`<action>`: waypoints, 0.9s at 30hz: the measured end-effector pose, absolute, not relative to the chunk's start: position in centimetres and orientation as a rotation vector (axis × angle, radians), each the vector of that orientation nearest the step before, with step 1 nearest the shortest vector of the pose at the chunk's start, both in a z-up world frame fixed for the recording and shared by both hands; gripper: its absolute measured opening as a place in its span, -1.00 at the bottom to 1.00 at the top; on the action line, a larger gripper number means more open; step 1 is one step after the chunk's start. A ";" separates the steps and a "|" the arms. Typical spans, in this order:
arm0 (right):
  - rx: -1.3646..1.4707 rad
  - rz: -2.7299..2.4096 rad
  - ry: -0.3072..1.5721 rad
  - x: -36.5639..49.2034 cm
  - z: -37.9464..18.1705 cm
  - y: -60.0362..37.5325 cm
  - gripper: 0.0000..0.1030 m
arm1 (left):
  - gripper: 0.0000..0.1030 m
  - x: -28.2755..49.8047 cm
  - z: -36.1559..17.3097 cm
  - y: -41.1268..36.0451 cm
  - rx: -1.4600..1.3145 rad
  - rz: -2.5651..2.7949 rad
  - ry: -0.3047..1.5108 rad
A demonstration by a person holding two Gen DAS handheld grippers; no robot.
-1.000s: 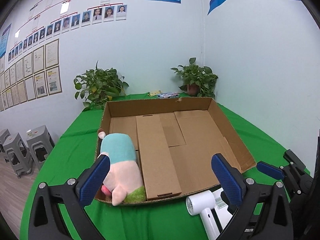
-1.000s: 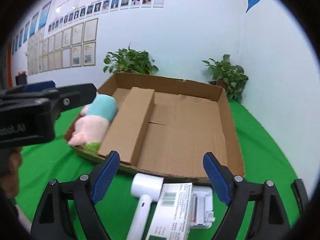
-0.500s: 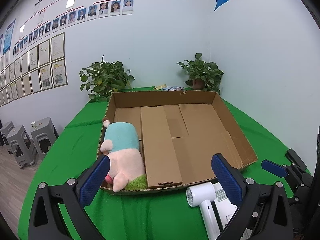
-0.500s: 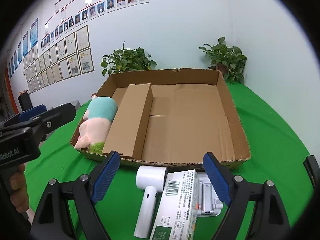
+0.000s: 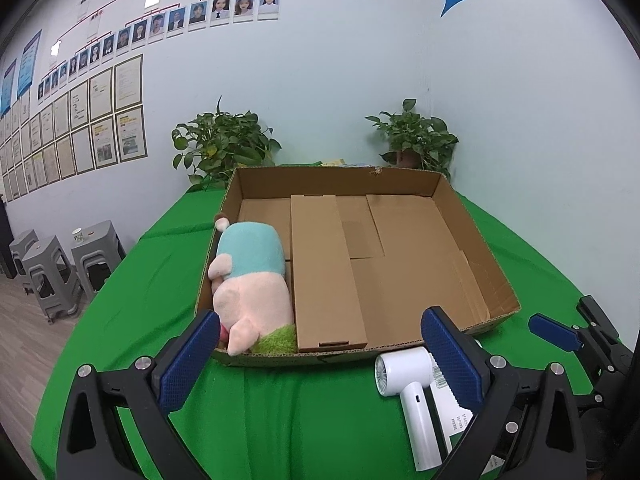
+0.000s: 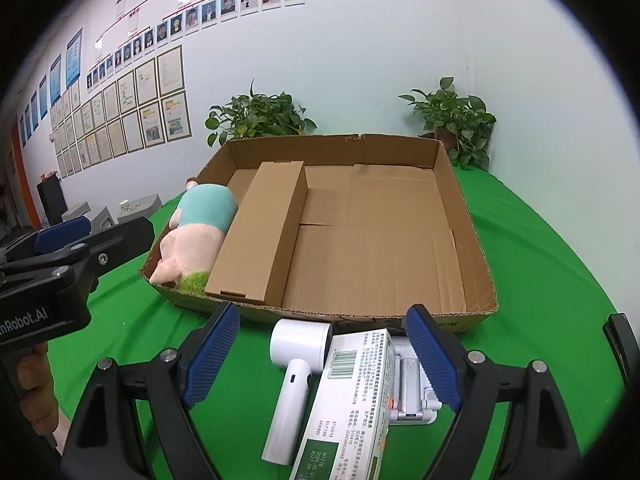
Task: Organize objects
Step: 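Move the right gripper toward the white hair dryer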
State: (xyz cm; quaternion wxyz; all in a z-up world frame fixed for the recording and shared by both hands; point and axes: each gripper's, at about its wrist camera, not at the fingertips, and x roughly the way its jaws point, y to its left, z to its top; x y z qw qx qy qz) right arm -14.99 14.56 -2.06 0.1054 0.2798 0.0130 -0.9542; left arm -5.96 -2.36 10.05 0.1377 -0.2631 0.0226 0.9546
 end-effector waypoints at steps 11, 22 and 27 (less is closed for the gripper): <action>0.874 -2.798 0.026 -15.9 -2.6 15.5 -0.66 | -0.45 -7.4 8.1 -2.5 -0.802 2.711 0.054; 0.868 -2.745 -0.143 -16.3 -2.7 17.4 0.92 | 0.81 -8.5 6.5 -3.7 -0.870 2.678 0.025; 0.902 -2.668 -0.136 -16.2 -3.9 17.0 0.93 | 0.81 -8.9 5.3 -4.1 -0.919 2.598 -0.017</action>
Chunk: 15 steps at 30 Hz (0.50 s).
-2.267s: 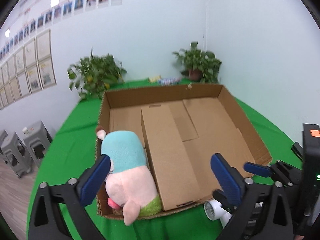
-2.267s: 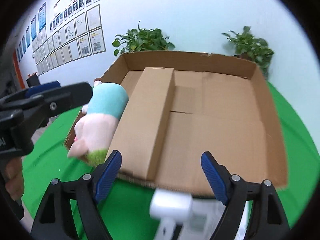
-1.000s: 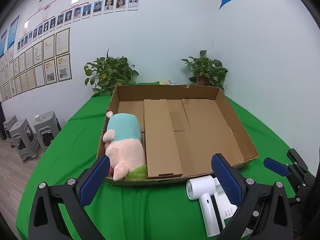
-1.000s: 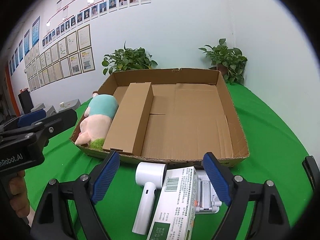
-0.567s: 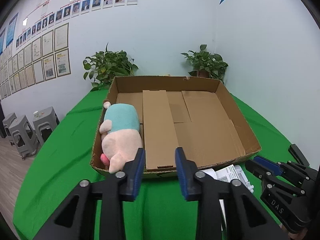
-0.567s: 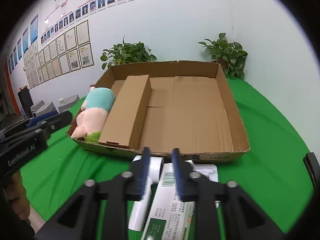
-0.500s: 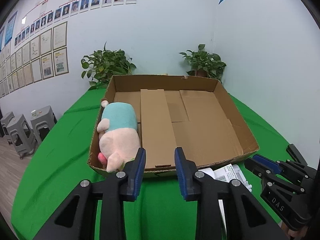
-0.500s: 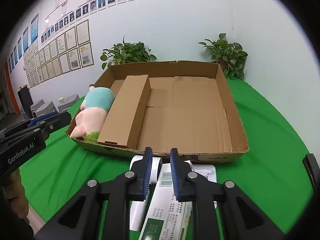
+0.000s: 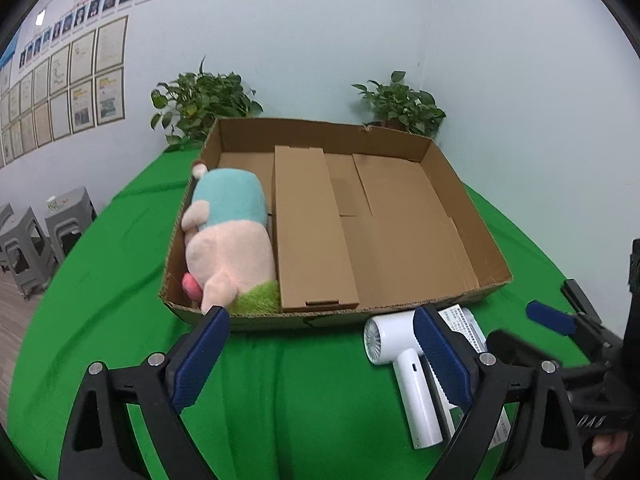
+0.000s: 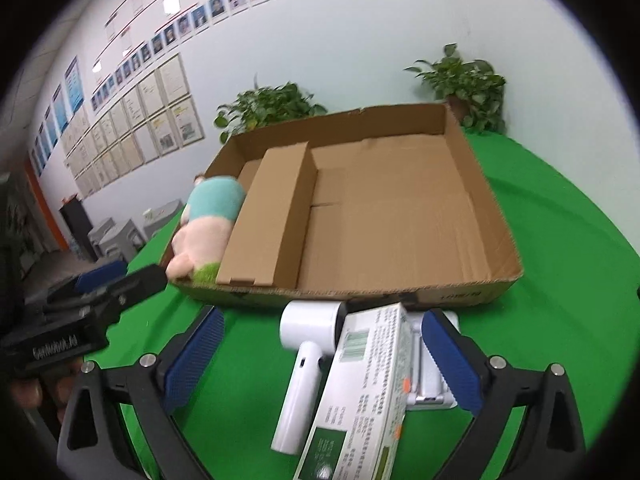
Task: Organize objects
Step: 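Move the right gripper toward the white hair dryer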
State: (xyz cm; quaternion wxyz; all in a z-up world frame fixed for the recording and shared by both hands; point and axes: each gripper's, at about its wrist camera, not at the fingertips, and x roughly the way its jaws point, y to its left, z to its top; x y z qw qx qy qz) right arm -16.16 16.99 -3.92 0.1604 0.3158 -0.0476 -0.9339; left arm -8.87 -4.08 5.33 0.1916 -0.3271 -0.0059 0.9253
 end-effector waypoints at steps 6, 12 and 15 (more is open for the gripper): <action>0.978 -2.473 -0.034 -14.8 -7.0 14.0 0.93 | 0.81 -9.7 3.0 -4.5 -1.024 2.456 -0.080; 1.111 -2.391 -0.038 -15.4 -9.8 12.0 0.84 | 0.81 -10.5 1.2 -5.4 -1.087 2.431 -0.073; 1.192 -2.403 0.041 -16.1 -11.0 10.5 0.49 | 0.81 -10.6 0.5 -5.4 -1.112 2.423 -0.090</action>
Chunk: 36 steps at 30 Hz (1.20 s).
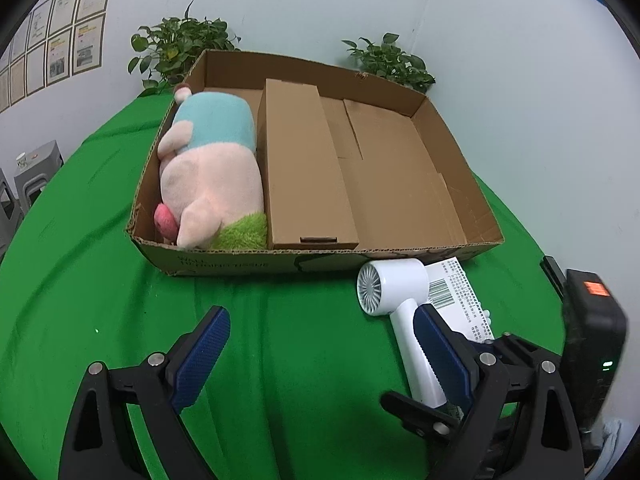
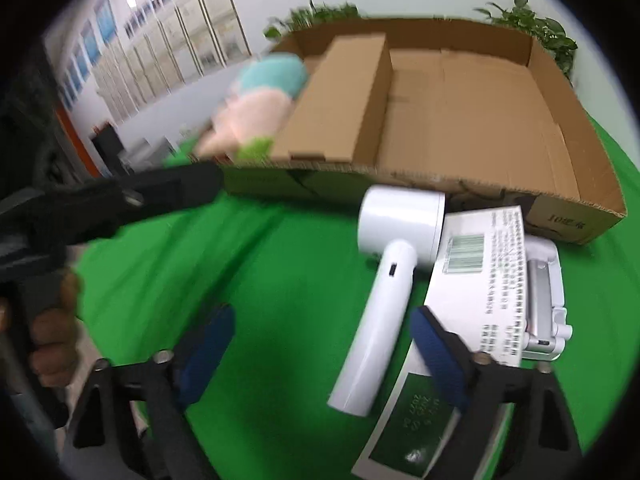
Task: Organize objects
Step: 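Move the right gripper toward the white hair dryer, then grasp the white hair dryer handle with the right gripper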
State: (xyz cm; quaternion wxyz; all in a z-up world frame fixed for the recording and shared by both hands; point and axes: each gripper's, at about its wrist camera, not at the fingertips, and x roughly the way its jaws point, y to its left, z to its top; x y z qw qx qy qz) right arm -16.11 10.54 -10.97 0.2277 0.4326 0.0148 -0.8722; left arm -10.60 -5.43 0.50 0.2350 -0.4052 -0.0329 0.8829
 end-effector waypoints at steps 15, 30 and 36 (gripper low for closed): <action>1.348 -2.493 0.247 -16.6 -13.2 8.6 -0.33 | 0.81 -11.3 -1.2 -5.8 -1.151 2.356 -0.169; 1.360 -2.372 0.033 -13.3 -13.8 10.0 -0.54 | 0.77 -12.9 -5.8 -5.3 -1.318 1.999 -0.446; 1.354 -2.382 0.029 -11.7 -13.9 10.0 -0.54 | 0.54 -12.8 -7.5 -3.7 -1.376 1.891 -0.490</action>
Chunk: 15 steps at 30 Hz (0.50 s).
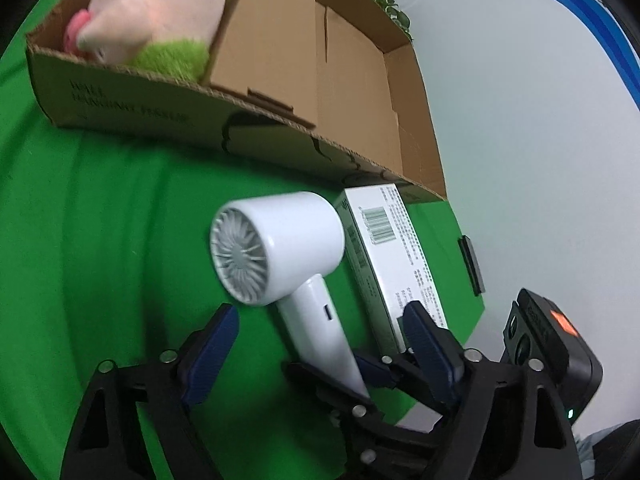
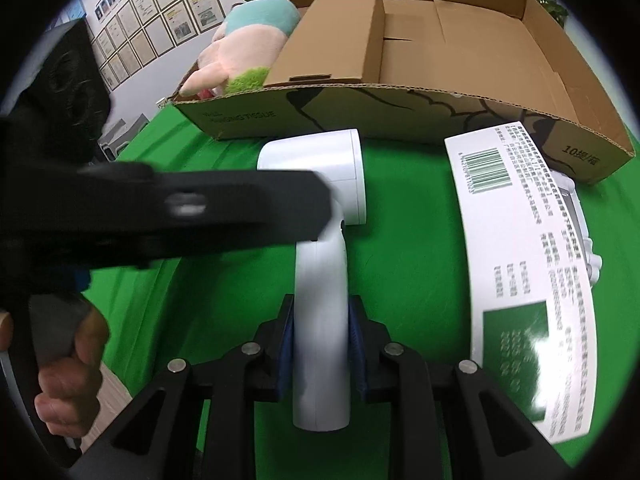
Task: Organize objects
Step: 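Grasp the white hair dryer handle with the right gripper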
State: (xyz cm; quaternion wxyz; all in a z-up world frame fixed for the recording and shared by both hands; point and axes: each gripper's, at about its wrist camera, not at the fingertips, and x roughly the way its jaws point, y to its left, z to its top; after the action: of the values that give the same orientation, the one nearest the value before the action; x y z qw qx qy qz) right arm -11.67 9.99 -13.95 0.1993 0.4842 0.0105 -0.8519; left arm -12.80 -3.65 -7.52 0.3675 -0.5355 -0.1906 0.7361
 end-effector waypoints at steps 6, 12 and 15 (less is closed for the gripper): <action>1.307 -2.440 0.124 -9.6 -14.2 9.4 -0.55 | 0.32 -12.7 -8.6 -3.5 -1.441 1.903 -0.515; 1.301 -2.462 0.187 -8.4 -14.5 8.7 -0.53 | -0.22 -12.8 -9.1 -3.1 -1.505 1.871 -0.521; 1.291 -2.466 0.199 -7.5 -14.7 8.4 -0.54 | -0.22 -12.6 -8.9 -2.9 -1.527 1.879 -0.494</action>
State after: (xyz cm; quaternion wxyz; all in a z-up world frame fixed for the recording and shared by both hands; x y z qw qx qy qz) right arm -7.52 8.40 -14.69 0.1746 0.4557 0.0702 -0.8700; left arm -12.58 -2.88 -8.88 0.3288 -0.5836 -0.1889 0.7180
